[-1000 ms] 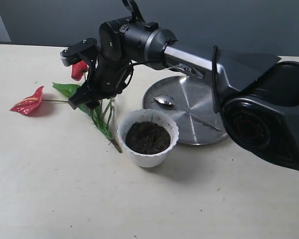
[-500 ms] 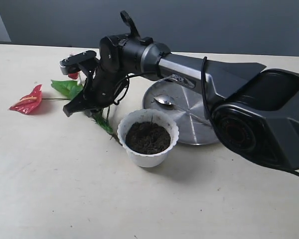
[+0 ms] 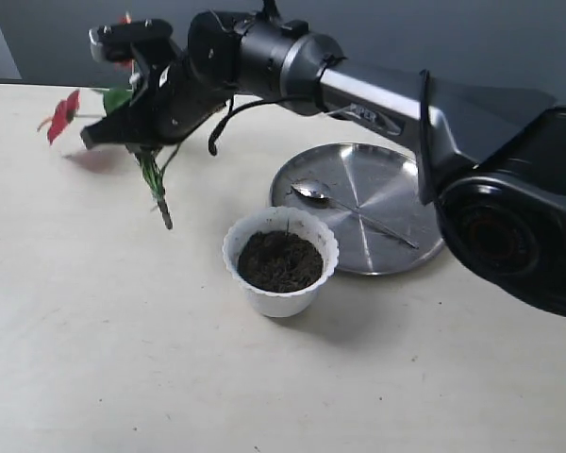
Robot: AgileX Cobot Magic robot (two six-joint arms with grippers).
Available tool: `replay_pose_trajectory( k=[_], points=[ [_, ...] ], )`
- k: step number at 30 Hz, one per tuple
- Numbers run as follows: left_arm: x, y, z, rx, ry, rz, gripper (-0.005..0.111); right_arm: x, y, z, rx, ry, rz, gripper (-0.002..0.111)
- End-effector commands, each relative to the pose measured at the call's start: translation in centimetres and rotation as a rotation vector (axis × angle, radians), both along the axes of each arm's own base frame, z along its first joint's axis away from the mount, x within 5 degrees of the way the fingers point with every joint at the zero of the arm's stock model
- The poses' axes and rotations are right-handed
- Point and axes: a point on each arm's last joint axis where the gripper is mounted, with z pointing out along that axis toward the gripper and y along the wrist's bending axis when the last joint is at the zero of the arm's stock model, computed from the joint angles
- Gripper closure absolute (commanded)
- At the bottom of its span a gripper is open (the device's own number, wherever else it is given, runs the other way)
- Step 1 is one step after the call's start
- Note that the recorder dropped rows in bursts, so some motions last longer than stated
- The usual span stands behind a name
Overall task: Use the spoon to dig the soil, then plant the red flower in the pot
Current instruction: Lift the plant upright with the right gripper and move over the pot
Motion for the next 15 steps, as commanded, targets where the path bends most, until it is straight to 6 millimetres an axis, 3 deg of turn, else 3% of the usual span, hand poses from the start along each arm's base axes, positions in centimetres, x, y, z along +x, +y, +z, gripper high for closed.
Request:
replay_pose_trajectory(
  k=[1, 8, 15],
  points=[
    [-0.1, -0.1, 0.2, -0.019, -0.012, -0.012, 0.106, 1.1, -1.7, 5.6, 0.154, -0.094, -0.113, 0.108],
    [-0.1, -0.1, 0.2, -0.019, -0.012, -0.012, 0.106, 2.4, -6.5, 9.2, 0.146, -0.121, -0.210, 0.108],
    [-0.1, -0.1, 0.2, -0.019, -0.012, -0.012, 0.106, 0.8, -10.5, 10.2, 0.156, -0.229, -0.276, 0.108]
  ],
)
